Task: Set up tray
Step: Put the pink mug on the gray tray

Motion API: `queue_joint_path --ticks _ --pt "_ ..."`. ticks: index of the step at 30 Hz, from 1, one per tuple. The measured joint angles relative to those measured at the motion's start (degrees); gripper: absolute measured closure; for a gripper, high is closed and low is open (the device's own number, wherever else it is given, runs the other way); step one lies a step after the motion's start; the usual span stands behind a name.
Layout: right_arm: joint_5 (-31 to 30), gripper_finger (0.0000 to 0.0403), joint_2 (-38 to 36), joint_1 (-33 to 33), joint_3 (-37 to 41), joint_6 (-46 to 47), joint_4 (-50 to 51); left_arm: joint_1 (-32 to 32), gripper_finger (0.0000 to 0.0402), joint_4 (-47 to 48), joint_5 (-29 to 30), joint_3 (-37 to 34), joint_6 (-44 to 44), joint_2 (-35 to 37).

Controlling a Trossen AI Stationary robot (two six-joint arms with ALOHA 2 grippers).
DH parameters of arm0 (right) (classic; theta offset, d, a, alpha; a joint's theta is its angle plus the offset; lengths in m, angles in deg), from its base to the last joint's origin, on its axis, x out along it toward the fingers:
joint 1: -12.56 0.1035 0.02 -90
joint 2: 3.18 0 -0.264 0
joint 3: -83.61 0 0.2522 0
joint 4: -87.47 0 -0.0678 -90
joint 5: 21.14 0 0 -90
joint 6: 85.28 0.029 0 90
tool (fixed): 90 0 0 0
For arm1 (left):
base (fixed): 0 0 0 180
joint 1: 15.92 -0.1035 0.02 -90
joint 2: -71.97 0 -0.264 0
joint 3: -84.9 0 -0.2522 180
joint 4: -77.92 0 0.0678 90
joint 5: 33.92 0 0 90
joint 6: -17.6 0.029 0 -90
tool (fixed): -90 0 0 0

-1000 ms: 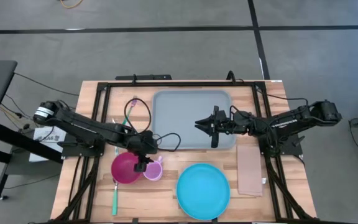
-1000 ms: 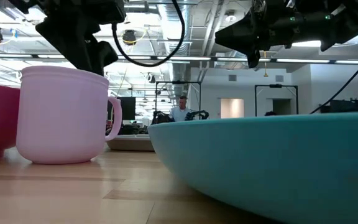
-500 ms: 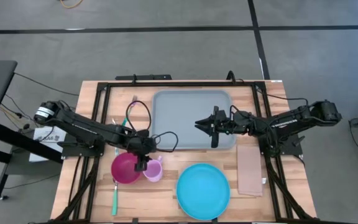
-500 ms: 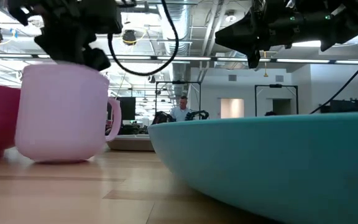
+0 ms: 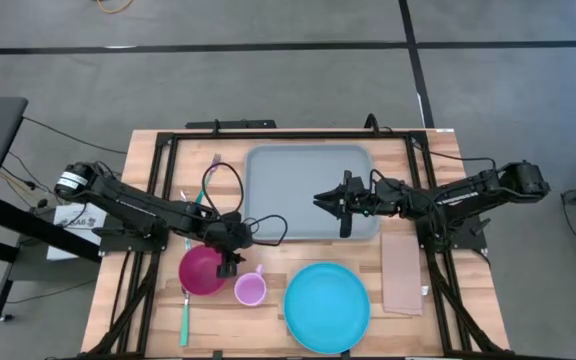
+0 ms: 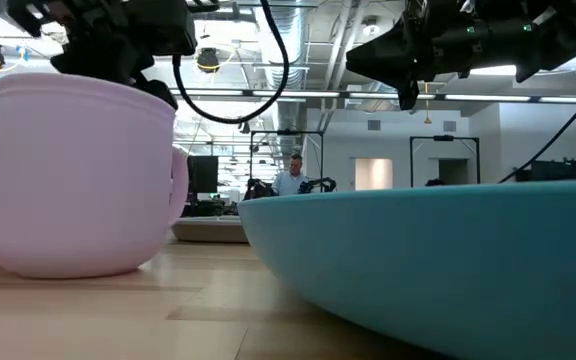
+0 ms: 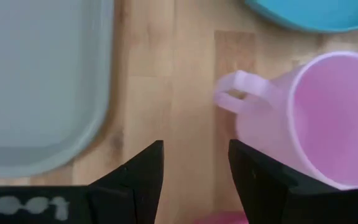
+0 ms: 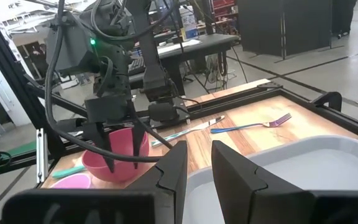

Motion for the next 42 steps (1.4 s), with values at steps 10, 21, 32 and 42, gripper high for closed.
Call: queue_joint_path --ticks 10,21,32,42 --pt "0.00 0.0336 0.00 0.00 0.00 0.02 0.05 1.96 0.0233 -0.67 -3.26 1.86 -9.10 0.00" --pt "0.00 0.0336 0.00 0.00 0.00 0.04 0.42 8.34 0.0233 -3.44 1.59 1.24 -14.91 -0.02" --pt "0.00 0.0336 0.00 0.00 0.00 0.04 0.79 9.44 0.0233 -4.08 6.68 1.22 -15.77 -0.10" --pt "-0.02 0.0336 -0.02 0.00 0.02 0.04 2.45 10.55 0.0233 -4.90 5.10 1.15 -12.01 -7.61"
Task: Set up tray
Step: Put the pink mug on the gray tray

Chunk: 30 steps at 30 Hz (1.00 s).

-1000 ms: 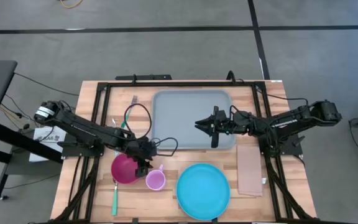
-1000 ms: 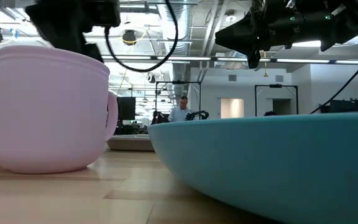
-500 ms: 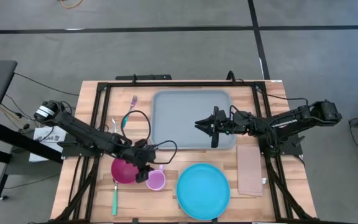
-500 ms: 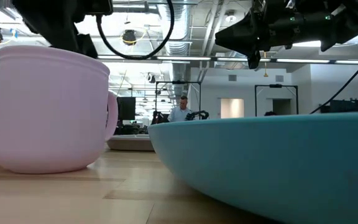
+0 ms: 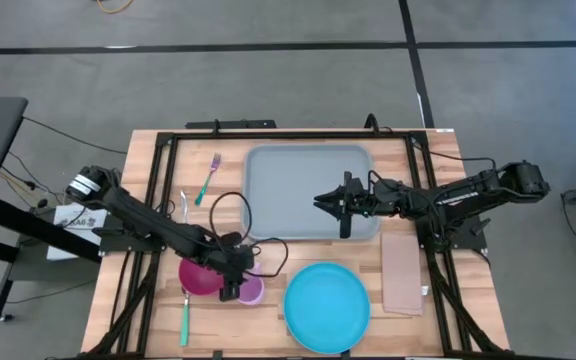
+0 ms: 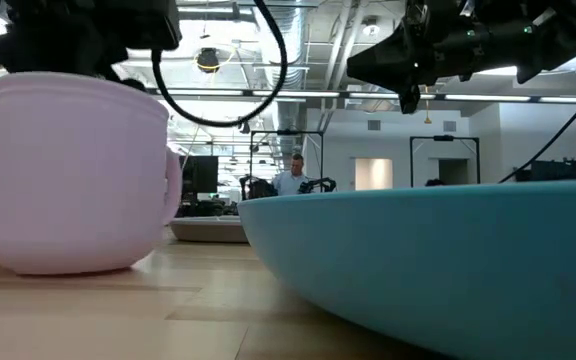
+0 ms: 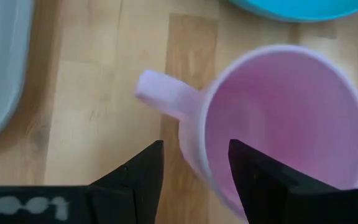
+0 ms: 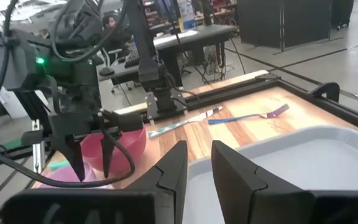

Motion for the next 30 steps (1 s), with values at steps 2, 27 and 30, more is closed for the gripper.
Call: queue_joint_path --ticks 2,27,30 --pt "0.00 0.0336 0.00 0.00 0.00 0.00 0.07 -0.06 0.0233 0.02 0.02 0.00 0.08 -0.86" --pt "0.00 0.0336 0.00 0.00 0.00 0.74 -1.22 -8.01 0.0397 2.29 22.36 14.37 14.43 -1.70" --pt "0.02 0.0336 0.00 0.00 0.00 4.53 -0.75 -13.78 0.0397 4.67 23.16 19.04 18.63 -1.70"
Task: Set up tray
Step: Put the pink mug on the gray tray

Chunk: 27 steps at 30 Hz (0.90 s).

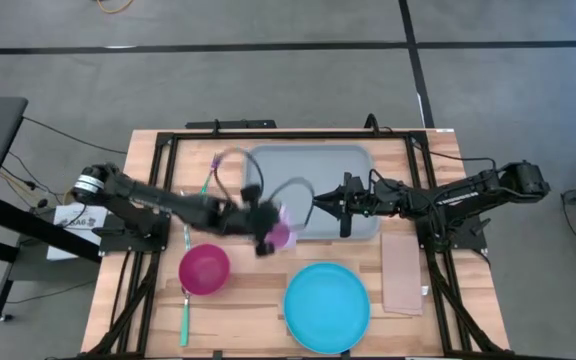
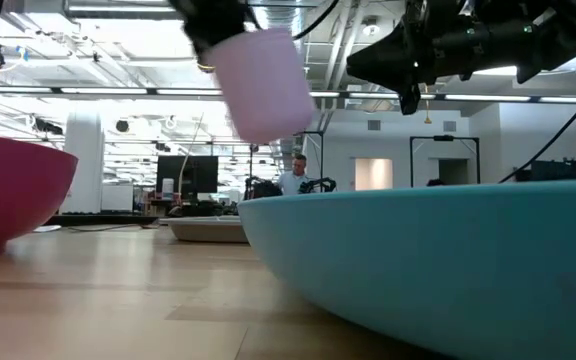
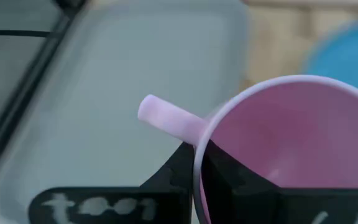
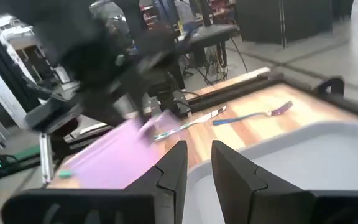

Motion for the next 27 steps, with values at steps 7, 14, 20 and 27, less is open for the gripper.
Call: queue_joint_path --ticks 7,14,20,27 --pt "5.87 0.0336 -7.03 0.24 0.00 -1.39 4.75 -14.73 0.0399 0.80 -6.73 1.77 3.56 -1.06" --pt "-2.38 0.0336 -18.85 5.76 -0.05 -7.94 21.66 -25.35 0.0399 -17.42 -23.64 1.79 7.90 -8.21" --pt "-16.00 0.0336 -24.24 10.80 0.00 -8.11 30.40 -29.70 0.0399 -32.31 -31.00 8.04 8.65 -21.30" --pt "-25.30 0.0336 -29.34 14.27 -0.05 -7.44 37.05 -32.89 0.0396 -24.85 -30.60 31.73 5.94 -39.24"
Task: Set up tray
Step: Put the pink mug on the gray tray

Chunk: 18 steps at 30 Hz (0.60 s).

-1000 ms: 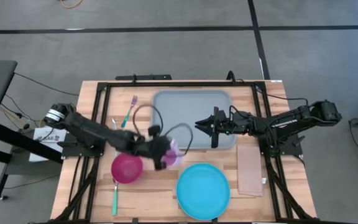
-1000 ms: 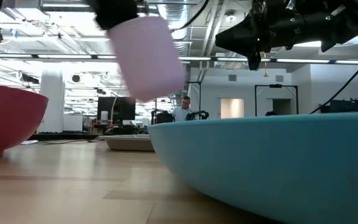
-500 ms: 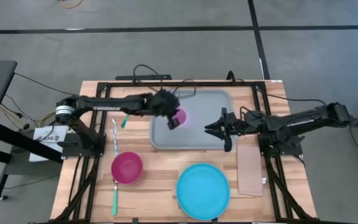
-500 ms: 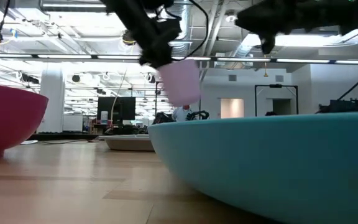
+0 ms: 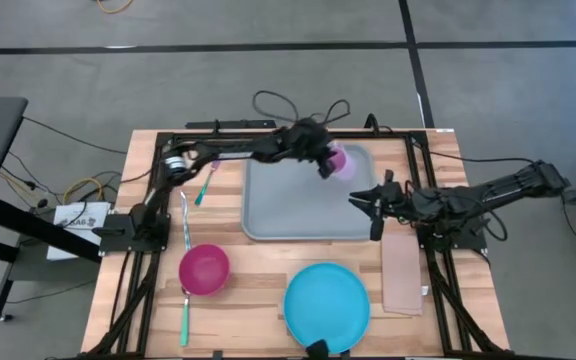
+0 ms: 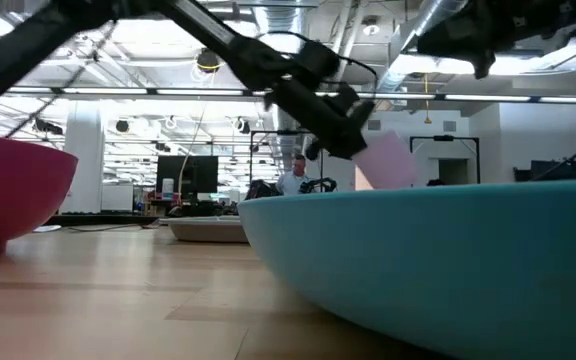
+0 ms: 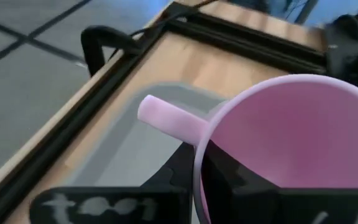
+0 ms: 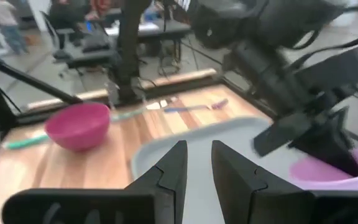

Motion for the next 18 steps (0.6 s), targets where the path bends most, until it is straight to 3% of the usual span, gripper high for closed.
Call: queue_joint_path --ticks 5,9,18 --pt "-5.95 0.0336 -2.19 2.43 0.05 3.39 7.75 -0.84 0.0387 14.31 -0.07 16.34 1.29 -10.33" --pt "-11.06 0.0336 -3.54 3.37 0.05 5.84 11.44 -1.40 0.0386 16.60 -0.54 25.04 1.89 -16.09" --pt "-12.49 0.0336 -4.65 3.37 0.05 6.34 11.98 -2.10 0.0385 17.18 -0.62 28.85 2.98 -19.04"
